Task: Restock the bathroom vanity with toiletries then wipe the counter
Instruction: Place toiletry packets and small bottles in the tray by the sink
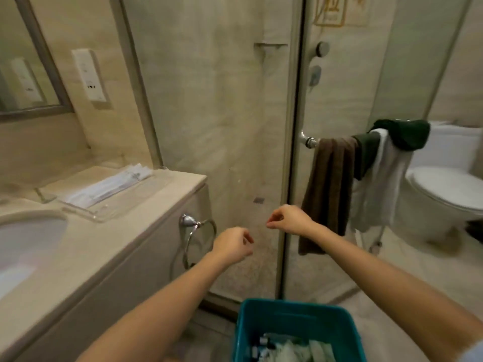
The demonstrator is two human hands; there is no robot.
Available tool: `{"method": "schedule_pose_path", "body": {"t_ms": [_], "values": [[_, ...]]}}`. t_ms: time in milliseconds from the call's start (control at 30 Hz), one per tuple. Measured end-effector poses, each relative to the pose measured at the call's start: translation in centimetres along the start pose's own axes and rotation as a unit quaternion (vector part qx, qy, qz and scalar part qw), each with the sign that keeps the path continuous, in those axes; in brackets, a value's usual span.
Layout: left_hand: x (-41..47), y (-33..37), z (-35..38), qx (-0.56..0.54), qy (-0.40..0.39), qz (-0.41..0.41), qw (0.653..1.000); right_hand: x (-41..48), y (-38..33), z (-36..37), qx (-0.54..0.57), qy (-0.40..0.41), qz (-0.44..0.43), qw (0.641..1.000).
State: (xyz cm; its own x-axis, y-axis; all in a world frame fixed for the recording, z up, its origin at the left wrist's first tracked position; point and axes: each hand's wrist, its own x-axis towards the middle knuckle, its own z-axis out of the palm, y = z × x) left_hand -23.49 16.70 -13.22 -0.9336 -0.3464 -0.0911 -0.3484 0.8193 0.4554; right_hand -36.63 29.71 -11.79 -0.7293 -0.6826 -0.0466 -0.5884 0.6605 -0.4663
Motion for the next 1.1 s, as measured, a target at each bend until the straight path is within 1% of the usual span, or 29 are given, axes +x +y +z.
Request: {"method": "schedule_pose_path", "body": {"t_ms": [67,200,267,367,433,667,767,867,1000,1100], "values": [[0.0,0.6,4.0,0.006,-0.043,-0.002,0.999,-2.3,4.0,2.2,0.011,-0.029,0.04,0.999],[0.0,0.8,11.1,-0.006,-0.138,-0.009,0.99,-6.5,11.6,7.4,0.068,-0.104,0.104,0.987],[0.0,0.4,14.2,-0.005,-0.177,-0.014,0.984,-8.0,14.9,10.2,0.071,-0.135,0.133,0.979],[-0.1,-0.6,18.0,0.009,-0.217,-0.02,0.976,-9.3,18.2,14.1,0.064,-0.182,0.168,0.967],[0.2,-1.6,20.2,0.012,-0.226,-0.029,0.974,-9.5,20.0,16.5,0.076,-0.21,0.187,0.957],[1.6,-6.8,26.2,0.002,-0.242,-0.073,0.968,-8.9,22.8,24.8,0.075,-0.253,0.244,0.933],[2.3,-9.5,29.1,0.009,-0.266,-0.085,0.96,-8.3,23.3,28.5,0.086,-0.275,0.261,0.921],[3.1,-11.9,31.8,0.04,-0.294,-0.061,0.953,-7.6,23.6,32.1,0.083,-0.288,0.28,0.912],[4.7,-15.2,35.1,0.088,-0.317,-0.006,0.944,-6.3,24.7,37.7,0.074,-0.305,0.298,0.902],[5.0,-17.6,37.3,0.11,-0.363,0.024,0.925,-5.6,25.4,42.1,0.085,-0.315,0.325,0.887]]}}
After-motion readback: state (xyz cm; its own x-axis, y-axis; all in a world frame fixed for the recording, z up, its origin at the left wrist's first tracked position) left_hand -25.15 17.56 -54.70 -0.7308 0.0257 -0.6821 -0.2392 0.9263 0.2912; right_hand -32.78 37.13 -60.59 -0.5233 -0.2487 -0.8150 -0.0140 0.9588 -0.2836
